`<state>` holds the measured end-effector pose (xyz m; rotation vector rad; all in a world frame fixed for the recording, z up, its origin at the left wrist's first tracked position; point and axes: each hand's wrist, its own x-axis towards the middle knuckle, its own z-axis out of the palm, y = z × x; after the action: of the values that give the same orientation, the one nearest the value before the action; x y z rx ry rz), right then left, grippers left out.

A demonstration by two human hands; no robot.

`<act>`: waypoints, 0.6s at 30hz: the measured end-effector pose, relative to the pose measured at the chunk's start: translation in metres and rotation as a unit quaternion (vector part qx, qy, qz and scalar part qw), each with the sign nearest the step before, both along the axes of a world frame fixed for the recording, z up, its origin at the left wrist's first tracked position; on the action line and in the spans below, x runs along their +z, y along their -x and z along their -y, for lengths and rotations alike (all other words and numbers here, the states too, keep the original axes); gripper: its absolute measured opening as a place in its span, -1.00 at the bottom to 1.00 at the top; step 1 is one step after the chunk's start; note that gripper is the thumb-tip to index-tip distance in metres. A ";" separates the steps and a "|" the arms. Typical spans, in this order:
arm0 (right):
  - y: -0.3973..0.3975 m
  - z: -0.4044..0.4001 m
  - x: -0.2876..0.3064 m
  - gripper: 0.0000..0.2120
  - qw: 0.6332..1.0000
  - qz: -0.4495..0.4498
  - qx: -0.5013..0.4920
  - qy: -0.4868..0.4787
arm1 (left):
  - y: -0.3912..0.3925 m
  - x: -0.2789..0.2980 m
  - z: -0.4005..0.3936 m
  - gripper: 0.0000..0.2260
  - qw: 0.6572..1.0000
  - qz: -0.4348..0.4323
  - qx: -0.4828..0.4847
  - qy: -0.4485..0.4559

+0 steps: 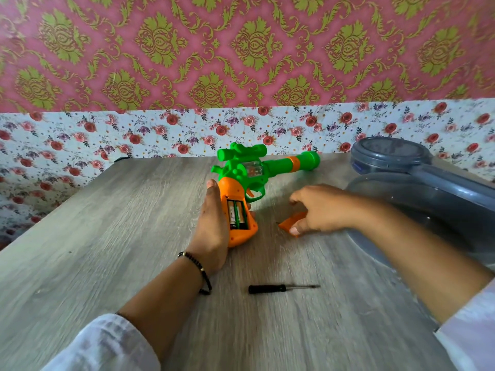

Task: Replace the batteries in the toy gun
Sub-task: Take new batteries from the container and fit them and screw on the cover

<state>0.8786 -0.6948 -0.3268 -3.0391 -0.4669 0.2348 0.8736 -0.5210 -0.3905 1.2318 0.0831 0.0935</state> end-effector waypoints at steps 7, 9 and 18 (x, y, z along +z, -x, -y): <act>0.007 -0.008 -0.004 -0.40 0.998 0.014 -0.047 0.031 | 0.000 0.000 0.000 -0.39 1.000 -0.003 -0.002 0.002; 0.009 -0.010 -0.001 -0.42 0.998 0.016 -0.059 0.031 | 0.001 0.000 0.000 -0.37 1.000 -0.008 -0.008 0.002; 0.007 -0.007 0.009 -0.48 0.994 0.078 -0.009 -0.075 | 0.006 0.006 0.001 -0.43 1.000 -0.002 -0.027 0.013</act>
<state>0.8716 -0.6875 -0.3173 -2.9248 -0.4457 -0.0387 0.8677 -0.5217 -0.3842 1.2070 0.0547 0.0429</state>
